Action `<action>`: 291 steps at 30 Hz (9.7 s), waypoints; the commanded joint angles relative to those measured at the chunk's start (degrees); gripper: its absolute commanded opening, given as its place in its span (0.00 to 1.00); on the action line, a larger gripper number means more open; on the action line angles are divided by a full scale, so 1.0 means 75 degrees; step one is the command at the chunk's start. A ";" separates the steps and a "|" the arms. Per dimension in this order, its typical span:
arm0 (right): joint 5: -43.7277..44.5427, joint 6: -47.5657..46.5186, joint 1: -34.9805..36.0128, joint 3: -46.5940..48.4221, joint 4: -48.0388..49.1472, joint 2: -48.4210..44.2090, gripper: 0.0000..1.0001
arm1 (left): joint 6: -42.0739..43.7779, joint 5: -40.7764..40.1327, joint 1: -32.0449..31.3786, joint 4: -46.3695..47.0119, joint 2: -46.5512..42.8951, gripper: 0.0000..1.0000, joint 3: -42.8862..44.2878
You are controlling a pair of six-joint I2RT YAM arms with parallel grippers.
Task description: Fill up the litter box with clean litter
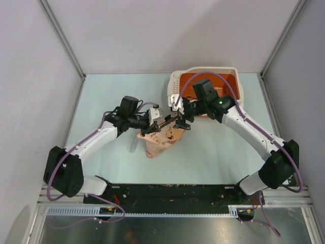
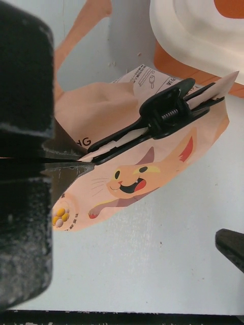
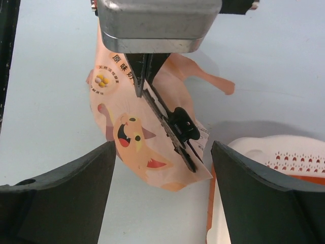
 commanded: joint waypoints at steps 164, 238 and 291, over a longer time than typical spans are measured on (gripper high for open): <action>-0.0638 0.4016 -0.3395 -0.4087 0.0446 0.0443 0.89 | -0.8046 -0.0252 0.4232 0.0655 -0.1286 0.84 -0.1541; -0.0510 0.3814 0.0190 0.2300 0.2823 0.1554 0.00 | -0.0713 0.0340 0.1855 -0.1454 -0.1179 0.76 0.1986; 0.2209 0.6557 0.0002 0.1023 -0.0493 0.0182 0.92 | 0.0074 -0.1749 -0.0712 -0.0072 -0.3031 0.00 0.0157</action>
